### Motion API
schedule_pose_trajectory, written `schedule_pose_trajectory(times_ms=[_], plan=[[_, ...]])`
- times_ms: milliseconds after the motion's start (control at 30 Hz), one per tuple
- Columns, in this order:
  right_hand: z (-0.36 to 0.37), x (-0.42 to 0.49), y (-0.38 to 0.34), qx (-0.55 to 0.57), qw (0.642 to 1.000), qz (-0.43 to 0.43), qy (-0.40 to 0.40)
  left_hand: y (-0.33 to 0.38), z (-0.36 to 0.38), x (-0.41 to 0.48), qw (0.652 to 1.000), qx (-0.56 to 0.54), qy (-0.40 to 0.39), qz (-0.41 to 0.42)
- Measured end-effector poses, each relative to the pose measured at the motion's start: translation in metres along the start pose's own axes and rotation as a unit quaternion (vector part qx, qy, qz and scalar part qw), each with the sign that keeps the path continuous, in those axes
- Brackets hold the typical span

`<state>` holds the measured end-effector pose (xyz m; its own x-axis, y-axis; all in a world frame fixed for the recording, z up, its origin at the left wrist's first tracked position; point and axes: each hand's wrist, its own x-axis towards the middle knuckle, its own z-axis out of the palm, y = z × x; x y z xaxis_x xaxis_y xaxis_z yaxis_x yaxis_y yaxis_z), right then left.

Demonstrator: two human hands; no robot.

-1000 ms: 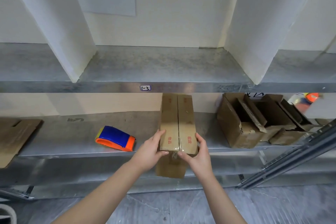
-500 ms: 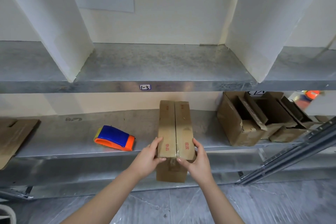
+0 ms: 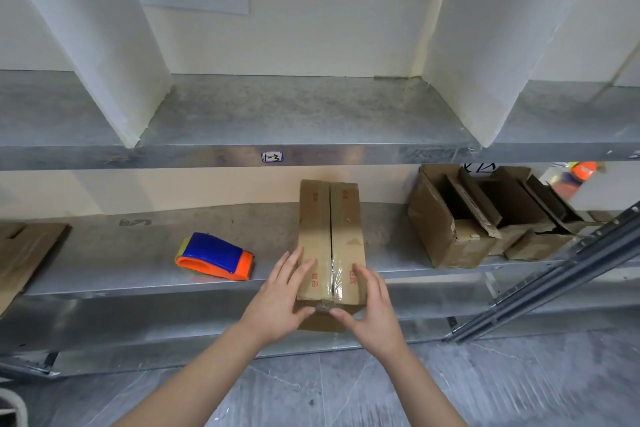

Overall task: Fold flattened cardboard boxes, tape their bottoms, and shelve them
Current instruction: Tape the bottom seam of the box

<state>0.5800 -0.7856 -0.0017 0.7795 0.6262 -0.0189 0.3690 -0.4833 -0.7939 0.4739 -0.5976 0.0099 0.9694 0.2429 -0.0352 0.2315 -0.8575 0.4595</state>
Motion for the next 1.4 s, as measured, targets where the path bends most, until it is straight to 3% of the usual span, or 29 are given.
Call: schedule_pose_trajectory(times_ms=[200, 400, 500, 800, 1033, 1233, 1400], plan=[[-0.009, -0.002, -0.004, -0.079, 0.996, -0.008, 0.029, 0.004, -0.009, -0.002, 0.996, 0.087, -0.003, 0.012], [-0.026, 0.009, -0.036, -0.245, 0.962, -0.117, 0.042, -0.007, -0.043, -0.008, 0.971, 0.189, 0.103, 0.101], [-0.013, 0.024, -0.061, -0.295, 0.938, -0.179, 0.035, -0.022, -0.066, -0.012, 0.965, 0.218, 0.105, 0.1], [0.095, 0.056, -0.139, -0.264, 0.935, -0.234, -0.035, -0.128, -0.107, -0.049, 0.966, 0.23, 0.101, 0.055], [0.171, 0.068, -0.126, -0.237, 0.966, -0.095, -0.033, -0.209, -0.108, -0.036, 0.967, 0.249, 0.002, 0.058], [0.193, 0.061, -0.098, -0.211, 0.976, 0.048, -0.033, -0.23, -0.105, -0.002, 0.979, 0.184, -0.038, 0.08], [0.199, 0.062, -0.088, -0.218, 0.97, 0.093, -0.049, -0.233, -0.107, 0.026, 0.981, 0.147, -0.086, 0.096]])
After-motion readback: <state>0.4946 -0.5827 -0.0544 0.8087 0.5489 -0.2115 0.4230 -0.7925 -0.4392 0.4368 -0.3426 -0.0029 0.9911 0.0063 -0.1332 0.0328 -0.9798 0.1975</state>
